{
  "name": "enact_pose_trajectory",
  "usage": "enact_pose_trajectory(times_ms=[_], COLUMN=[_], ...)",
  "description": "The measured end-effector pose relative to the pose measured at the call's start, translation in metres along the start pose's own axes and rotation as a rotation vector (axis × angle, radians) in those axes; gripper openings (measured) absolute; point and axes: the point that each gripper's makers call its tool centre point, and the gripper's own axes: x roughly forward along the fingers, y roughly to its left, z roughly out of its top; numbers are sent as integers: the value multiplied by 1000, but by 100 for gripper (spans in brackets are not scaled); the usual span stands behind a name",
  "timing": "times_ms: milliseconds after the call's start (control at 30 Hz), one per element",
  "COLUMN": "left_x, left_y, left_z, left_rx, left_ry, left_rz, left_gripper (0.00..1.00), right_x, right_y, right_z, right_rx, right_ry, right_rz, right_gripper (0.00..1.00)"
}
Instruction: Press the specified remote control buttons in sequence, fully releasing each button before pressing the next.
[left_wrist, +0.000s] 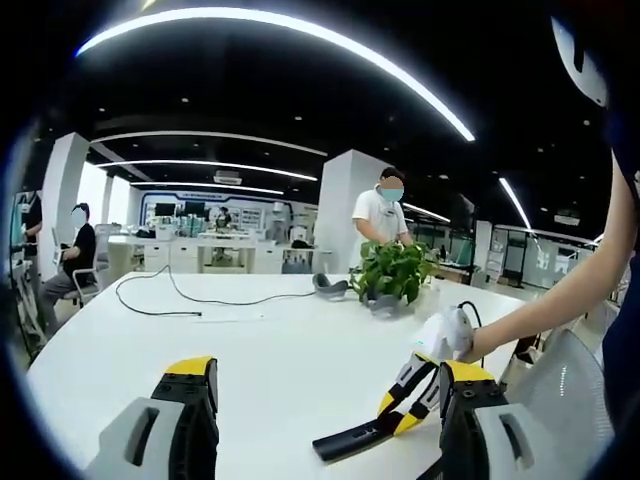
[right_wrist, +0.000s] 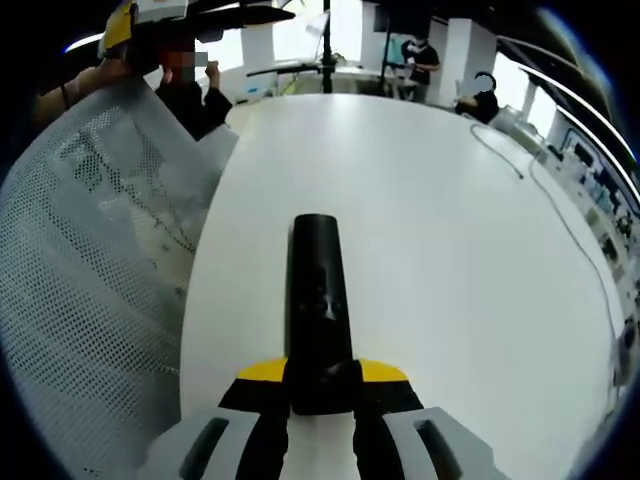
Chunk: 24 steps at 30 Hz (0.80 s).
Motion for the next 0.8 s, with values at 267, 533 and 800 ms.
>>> enact_pose_trajectory(times_ms=[267,533,800], left_x=[1,0,0], left_y=[-3,-2,-2], left_z=[-2,-1,-1], left_rx=[-2,-5,-5], left_ry=[8,7,6], left_rz=[-11,-10,-8], left_gripper=[96,96,96], right_x=[0,-1,-1], right_y=[-5,-9,-14], right_z=[0,-1,0], right_rx=[-5,6,11], right_ry=[10,6,4], right_rz=[-4,-7,-9], right_gripper=[21,21,21])
